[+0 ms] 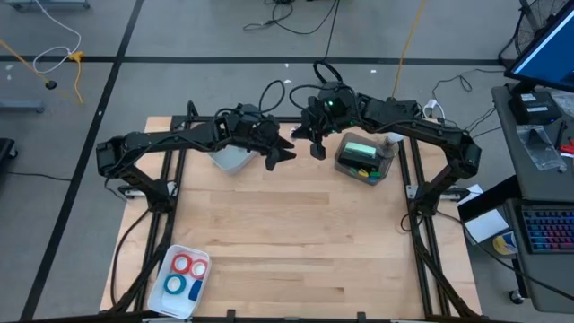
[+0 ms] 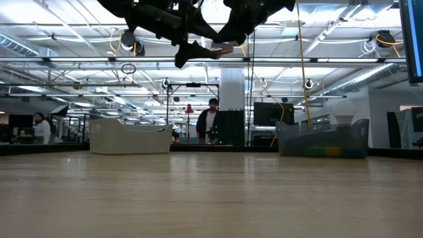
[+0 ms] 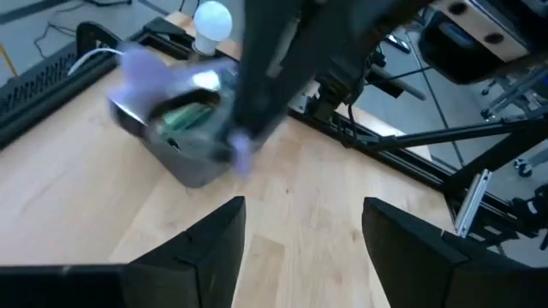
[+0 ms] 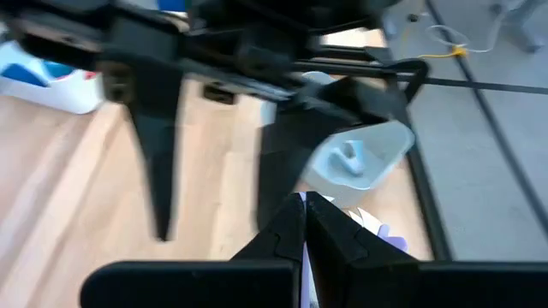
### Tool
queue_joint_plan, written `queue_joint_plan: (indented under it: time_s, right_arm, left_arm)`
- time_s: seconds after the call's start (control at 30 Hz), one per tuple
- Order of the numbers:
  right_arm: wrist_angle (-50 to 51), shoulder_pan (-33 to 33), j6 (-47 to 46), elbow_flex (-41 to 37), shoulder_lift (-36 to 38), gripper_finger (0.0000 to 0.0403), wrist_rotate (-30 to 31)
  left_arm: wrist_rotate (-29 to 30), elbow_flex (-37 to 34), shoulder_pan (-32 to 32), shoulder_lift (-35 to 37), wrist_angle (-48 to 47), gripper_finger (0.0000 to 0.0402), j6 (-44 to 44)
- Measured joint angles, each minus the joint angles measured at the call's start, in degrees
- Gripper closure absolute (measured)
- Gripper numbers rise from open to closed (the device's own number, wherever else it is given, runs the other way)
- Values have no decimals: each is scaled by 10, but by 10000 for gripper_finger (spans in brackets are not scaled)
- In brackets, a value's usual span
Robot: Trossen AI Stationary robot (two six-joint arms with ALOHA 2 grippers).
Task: Pick and place Stapler, Stapler remover, tape
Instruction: Put the purple staple remover into the grey bin
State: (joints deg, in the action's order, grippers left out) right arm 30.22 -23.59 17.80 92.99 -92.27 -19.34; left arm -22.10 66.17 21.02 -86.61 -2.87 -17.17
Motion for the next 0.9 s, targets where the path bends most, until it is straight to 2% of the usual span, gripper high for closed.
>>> queue_joint_plan:
  time_s: [0.37, 0.73, 0.9]
  right_arm:
    - [-1, 22, 2, 0, 0, 403, -4]
    - [-4, 27, 9, 0, 0, 403, -4]
    - [-3, 27, 9, 0, 1, 403, -5]
  left_arm:
    - [16, 0, 0, 0, 1, 167, 6]
    - [-4, 0, -8, 0, 37, 169, 3]
    - [-6, 0, -8, 0, 37, 214, -5]
